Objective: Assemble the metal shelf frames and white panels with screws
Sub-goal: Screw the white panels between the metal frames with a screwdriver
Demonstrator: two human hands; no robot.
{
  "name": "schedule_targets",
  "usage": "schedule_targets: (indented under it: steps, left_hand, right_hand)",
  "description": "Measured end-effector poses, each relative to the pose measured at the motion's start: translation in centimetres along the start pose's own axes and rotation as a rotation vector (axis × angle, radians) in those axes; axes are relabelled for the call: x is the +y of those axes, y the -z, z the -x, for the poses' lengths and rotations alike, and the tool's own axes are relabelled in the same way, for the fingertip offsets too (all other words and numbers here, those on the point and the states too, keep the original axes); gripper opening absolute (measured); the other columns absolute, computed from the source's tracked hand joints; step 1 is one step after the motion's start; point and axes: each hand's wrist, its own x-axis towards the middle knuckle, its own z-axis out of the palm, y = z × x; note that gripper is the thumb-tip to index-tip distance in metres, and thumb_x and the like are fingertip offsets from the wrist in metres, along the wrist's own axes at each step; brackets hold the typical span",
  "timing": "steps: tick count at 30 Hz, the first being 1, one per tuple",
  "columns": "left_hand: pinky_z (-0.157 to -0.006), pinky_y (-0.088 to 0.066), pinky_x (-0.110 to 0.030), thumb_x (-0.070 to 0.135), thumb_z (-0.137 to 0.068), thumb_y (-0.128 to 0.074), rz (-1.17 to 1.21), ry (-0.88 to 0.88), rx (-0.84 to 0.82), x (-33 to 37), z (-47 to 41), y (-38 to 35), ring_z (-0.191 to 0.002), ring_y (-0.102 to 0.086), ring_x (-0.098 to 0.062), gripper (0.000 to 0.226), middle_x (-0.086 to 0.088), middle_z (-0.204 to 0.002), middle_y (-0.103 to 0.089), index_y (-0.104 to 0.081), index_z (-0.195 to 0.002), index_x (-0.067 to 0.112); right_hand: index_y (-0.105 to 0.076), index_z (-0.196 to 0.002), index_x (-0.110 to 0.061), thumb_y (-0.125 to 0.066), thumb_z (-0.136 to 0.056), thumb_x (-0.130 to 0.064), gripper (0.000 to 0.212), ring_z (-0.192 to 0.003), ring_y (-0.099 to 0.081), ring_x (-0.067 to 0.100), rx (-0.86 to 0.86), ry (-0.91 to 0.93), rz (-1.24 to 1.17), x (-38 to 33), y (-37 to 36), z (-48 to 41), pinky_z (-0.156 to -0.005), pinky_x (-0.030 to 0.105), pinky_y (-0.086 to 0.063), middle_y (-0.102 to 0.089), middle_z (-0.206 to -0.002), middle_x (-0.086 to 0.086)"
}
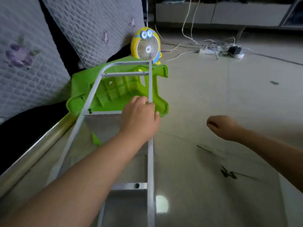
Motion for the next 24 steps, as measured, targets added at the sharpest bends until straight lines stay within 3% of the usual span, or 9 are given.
schedule_targets:
  steps: [3,6,10,13,17,20,24]
  left_hand:
    - [-0.102,-0.032,-0.036,0.027,-0.091,-0.046,-0.221,0.15,-0.257,3.4,-2.1,-2.3,-0.13,-0.03,-0.028,0.035,-0.011,-0.131,-0.045,-0.059,-0.118,0.008]
    - [-0.113,-0.02,-0.04,0.016,-0.089,-0.042,-0.438,0.168,-0.344,3.3,-2.7,-4.7,-0.135,-0.023,-0.033,0.04,-0.018,-0.13,-0.045,-0.053,-0.123,-0.001]
    - [-0.116,-0.01,-0.037,0.009,-0.091,-0.033,-0.437,0.133,-0.359,4.5,-2.4,-4.9,-0.139,-0.016,-0.033,0.041,-0.019,-0.134,-0.041,-0.044,-0.129,-0.005]
    - [-0.114,-0.013,-0.038,0.0,-0.087,-0.036,-0.356,0.115,-0.339,4.8,-2.3,-4.4,-0.132,-0.03,-0.032,0.038,-0.022,-0.129,-0.047,-0.05,-0.121,-0.01]
    - [-0.102,-0.029,-0.045,-0.006,-0.075,-0.039,-0.27,0.09,-0.282,4.3,-2.5,-4.5,-0.105,-0.049,-0.04,0.028,-0.028,-0.099,-0.058,-0.061,-0.091,-0.015]
    - [-0.104,-0.025,-0.04,-0.006,-0.077,-0.043,-0.27,0.11,-0.335,4.2,-2.5,-4.5,-0.106,-0.047,-0.037,0.024,-0.025,-0.102,-0.057,-0.06,-0.094,-0.011]
    - [-0.104,-0.024,-0.036,-0.001,-0.081,-0.043,-0.268,0.124,-0.306,4.2,-2.5,-4.5,-0.107,-0.046,-0.034,0.024,-0.02,-0.104,-0.057,-0.06,-0.097,-0.007]
  right_hand:
    - [-0.058,-0.094,-0.008,-0.037,-0.096,-0.017,0.023,-0.09,-0.055,0.023,-0.173,-0.116,0.037,5.2,-4.9,1.7,-0.07,0.026,-0.034,-0.063,-0.106,0.011]
    - [-0.055,-0.099,-0.008,-0.036,-0.096,-0.018,0.022,-0.095,-0.054,0.024,-0.242,-0.194,0.005,7.9,-9.3,2.6,-0.073,0.027,-0.036,-0.06,-0.113,0.013]
    - [-0.048,-0.115,-0.004,-0.038,-0.096,-0.023,0.029,-0.111,-0.05,0.029,-0.213,-0.312,-0.048,8.7,-13.9,2.4,-0.087,0.031,-0.04,-0.05,-0.121,0.016]
    - [-0.046,-0.117,-0.006,-0.04,-0.094,-0.024,0.03,-0.111,-0.049,0.031,-0.176,-0.33,-0.013,8.2,-15.5,1.5,-0.088,0.034,-0.042,-0.047,-0.119,0.014]
    - [-0.049,-0.117,-0.009,-0.034,-0.094,-0.013,0.028,-0.113,-0.049,0.027,-0.153,-0.345,0.066,7.9,-16.5,1.1,-0.088,0.033,-0.043,-0.049,-0.119,0.011]
    - [-0.049,-0.111,-0.009,-0.038,-0.091,-0.009,0.023,-0.111,-0.05,0.028,-0.167,-0.376,-0.007,7.7,-16.6,1.0,-0.087,0.034,-0.043,-0.05,-0.118,0.013]
    - [-0.044,-0.088,-0.014,-0.043,-0.091,-0.011,0.005,-0.098,-0.054,0.029,-0.068,-0.347,-0.304,6.3,-14.0,0.1,-0.067,0.028,-0.033,-0.058,-0.105,0.016]
